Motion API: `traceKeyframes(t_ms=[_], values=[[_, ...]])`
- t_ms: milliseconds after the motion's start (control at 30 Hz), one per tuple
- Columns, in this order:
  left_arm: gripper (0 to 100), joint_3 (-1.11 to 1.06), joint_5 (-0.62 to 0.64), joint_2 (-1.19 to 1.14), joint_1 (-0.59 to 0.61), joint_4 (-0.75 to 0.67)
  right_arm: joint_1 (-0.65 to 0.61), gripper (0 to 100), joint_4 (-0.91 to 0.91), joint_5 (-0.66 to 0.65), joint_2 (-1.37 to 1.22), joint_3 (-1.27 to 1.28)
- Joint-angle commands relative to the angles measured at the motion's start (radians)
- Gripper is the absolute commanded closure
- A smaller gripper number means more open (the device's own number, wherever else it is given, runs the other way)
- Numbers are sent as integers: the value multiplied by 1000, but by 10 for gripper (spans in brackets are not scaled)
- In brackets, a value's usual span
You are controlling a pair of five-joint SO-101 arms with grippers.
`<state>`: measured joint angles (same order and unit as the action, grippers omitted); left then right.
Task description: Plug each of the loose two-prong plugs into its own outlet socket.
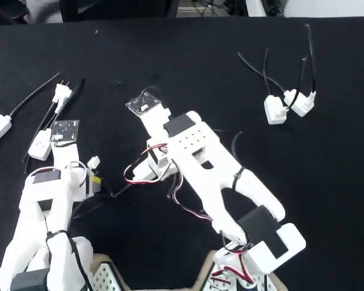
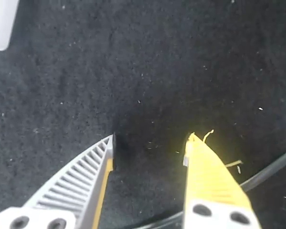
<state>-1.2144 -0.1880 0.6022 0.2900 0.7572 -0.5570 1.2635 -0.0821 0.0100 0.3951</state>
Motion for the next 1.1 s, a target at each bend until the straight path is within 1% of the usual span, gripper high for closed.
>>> traceKeyframes(t_ms=[0,100,233,300,400,733,867,1067], values=[[758,4,-3,18,-24,0,20,988,-9,-8,2,-58],[758,4,-3,18,-24,0,20,988,21,-8,13,-79],[758,2,-3,18,-24,0,18,988,181,-8,1,-213],[758,2,-3,18,-24,0,18,988,221,-8,-18,-283],[758,1,-3,18,-24,2,14,988,245,-8,-77,-371],[758,-12,-3,18,-24,2,14,988,416,0,-328,-619],[758,-12,-3,18,-24,2,14,988,450,2,-375,-676],[758,-12,-3,18,-24,2,-8,988,445,2,-432,-685]])
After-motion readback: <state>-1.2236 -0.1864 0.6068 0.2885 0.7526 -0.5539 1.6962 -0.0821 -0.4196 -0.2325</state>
